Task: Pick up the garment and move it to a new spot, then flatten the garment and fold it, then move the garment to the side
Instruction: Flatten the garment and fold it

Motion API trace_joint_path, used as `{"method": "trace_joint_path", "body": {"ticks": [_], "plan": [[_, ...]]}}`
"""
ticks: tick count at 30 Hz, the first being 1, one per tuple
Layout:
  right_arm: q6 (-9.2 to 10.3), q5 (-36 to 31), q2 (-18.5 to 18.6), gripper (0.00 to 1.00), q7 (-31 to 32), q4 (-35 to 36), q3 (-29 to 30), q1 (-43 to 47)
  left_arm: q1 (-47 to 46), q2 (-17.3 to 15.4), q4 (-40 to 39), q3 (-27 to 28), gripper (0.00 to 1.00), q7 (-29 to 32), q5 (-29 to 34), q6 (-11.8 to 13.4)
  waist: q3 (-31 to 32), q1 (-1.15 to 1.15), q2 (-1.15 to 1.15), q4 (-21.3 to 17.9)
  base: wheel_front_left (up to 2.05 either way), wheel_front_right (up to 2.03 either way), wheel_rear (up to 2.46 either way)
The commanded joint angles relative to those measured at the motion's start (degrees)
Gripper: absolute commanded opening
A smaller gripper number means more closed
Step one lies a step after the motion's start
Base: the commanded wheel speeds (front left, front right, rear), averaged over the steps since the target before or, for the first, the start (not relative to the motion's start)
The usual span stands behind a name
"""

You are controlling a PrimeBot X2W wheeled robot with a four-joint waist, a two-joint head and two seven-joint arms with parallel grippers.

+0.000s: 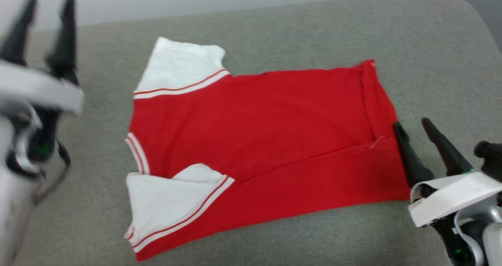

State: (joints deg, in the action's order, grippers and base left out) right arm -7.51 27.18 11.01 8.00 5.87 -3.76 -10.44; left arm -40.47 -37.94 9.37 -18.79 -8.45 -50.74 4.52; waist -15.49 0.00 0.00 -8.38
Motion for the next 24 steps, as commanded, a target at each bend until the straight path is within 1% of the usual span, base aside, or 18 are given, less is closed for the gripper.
{"method": "trace_joint_path", "body": {"ticks": [1, 2, 5, 11, 13, 16, 21, 24], "plan": [[0.05, 0.13, -0.3, 1.0, -0.55, -0.3, -0.19, -0.57, -1.23, 0.82, 0.95, -0.48, 1.0, 0.27, 0.02, -0.67, -2.59, 0.0, 0.0, -3.45, 0.0, 0.0, 0.0], [0.05, 0.24, -0.5, 1.0, -1.25, -0.74, -0.48, -1.11, -4.21, 1.13, 3.92, -0.89, 1.0, 0.72, 0.44, -1.51, -3.18, 0.0, 0.0, -4.25, 0.0, 0.0, 0.0], [0.04, 0.27, -0.8, 1.0, -2.66, -2.07, -2.98, -3.21, -13.02, 0.19, 13.07, -3.2, 1.0, 2.59, 3.69, -3.99, -5.14, 0.0, 0.0, -6.92, 0.0, 0.0, 0.0], [0.05, 1.69, -1.59, 1.0, -5.47, -5.04, -6.72, -7.03, -26.36, 1.17, 30.69, -8.83, 1.0, 8.01, 8.67, -8.67, -8.5, 0.0, 0.0, -10.8, 0.0, 0.0, 0.0], [0.05, 2.0, -1.54, 1.0, -6.2, -6.22, -7.61, -7.79, -29.4, 1.76, 35.45, -11.54, 1.0, 11.73, 10.01, -9.96, -8.97, 0.0, 0.0, -11.31, 0.0, 0.0, 0.0], [0.05, 2.37, -1.43, 1.0, -7.14, -7.45, -8.82, -8.57, -33.06, 2.83, 42.16, -14.66, 1.0, 19.65, 10.41, -11.23, -9.23, 0.0, 0.0, -11.65, 0.0, 0.0, 0.0], [0.05, 2.77, -1.33, 1.0, -8.16, -8.91, -10.27, -9.46, -36.96, 3.54, 49.59, -17.48, 1.0, 32.21, 8.02, -12.04, -9.38, 0.0, 0.0, -11.78, 0.0, 0.0, 0.0], [0.05, 3.11, -1.14, 1.0, -8.58, -9.23, -10.85, -10.12, -38.19, 3.86, 51.55, -19.54, 1.0, 40.29, 6.53, -12.05, -9.68, 0.0, 0.0, -11.69, 0.0, 0.0, 0.0]]}}
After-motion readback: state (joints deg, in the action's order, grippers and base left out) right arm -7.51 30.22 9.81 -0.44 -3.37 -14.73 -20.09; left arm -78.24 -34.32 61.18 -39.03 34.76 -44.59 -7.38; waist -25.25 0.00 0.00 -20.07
